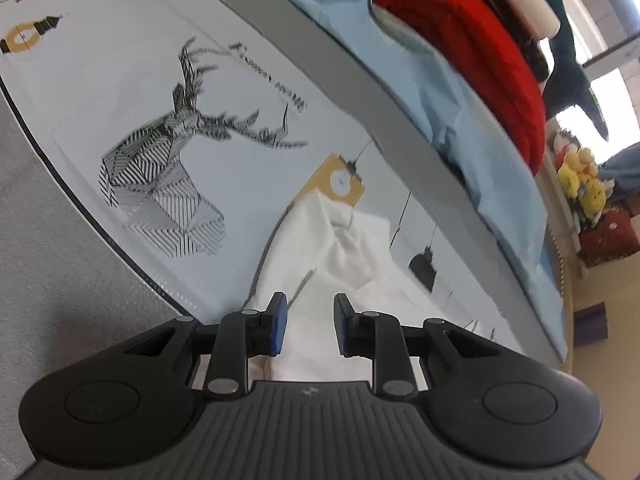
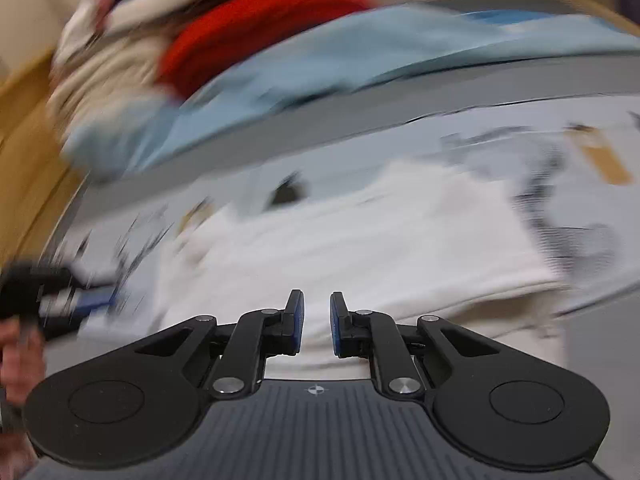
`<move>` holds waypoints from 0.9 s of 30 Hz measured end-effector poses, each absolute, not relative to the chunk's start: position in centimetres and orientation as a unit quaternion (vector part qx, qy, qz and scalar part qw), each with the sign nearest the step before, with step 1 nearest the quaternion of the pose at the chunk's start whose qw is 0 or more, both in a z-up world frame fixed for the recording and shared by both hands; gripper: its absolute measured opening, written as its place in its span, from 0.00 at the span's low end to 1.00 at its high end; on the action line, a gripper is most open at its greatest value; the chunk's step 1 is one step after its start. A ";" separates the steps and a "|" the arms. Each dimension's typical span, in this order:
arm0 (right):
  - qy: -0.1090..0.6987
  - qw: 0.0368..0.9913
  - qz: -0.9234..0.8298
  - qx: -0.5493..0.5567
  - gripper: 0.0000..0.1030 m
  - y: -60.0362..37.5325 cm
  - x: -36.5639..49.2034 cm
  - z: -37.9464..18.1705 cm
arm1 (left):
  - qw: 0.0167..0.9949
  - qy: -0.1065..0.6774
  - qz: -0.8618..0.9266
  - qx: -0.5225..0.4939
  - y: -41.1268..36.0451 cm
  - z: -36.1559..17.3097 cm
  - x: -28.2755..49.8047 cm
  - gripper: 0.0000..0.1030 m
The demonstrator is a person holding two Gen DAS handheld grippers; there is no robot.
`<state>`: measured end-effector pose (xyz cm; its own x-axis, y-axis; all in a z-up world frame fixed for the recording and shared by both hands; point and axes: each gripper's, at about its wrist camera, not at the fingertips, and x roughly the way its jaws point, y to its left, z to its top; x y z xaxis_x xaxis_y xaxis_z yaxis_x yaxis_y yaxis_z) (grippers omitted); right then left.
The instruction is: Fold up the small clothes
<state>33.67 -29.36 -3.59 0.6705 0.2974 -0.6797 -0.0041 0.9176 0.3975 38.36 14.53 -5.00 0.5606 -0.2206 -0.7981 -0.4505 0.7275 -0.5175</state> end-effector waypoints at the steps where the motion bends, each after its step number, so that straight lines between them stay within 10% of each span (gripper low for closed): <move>1: 0.388 0.899 0.058 0.192 0.14 -30.8 33.7 -3.9 | 0.804 0.470 0.070 -0.357 14.2 -5.5 38.6 0.25; 17: 0.332 0.867 -0.134 0.346 0.17 -42.6 35.7 -6.5 | 0.820 0.545 0.062 -0.163 7.7 -9.3 40.5 0.38; 19: 0.335 0.862 -0.138 0.353 0.17 -43.0 35.5 -6.7 | 0.835 0.529 0.062 -0.136 7.0 -8.3 40.4 0.02; 27: 0.342 0.866 -0.129 0.342 0.17 -41.3 35.6 -6.7 | 0.906 0.407 0.088 -0.077 6.8 -0.8 37.2 0.02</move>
<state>35.62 -41.31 -6.72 0.7328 0.0115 -0.6803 0.4569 0.7326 0.5046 37.21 6.85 -0.75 0.6527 0.0969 -0.7514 -0.2218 0.9728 -0.0672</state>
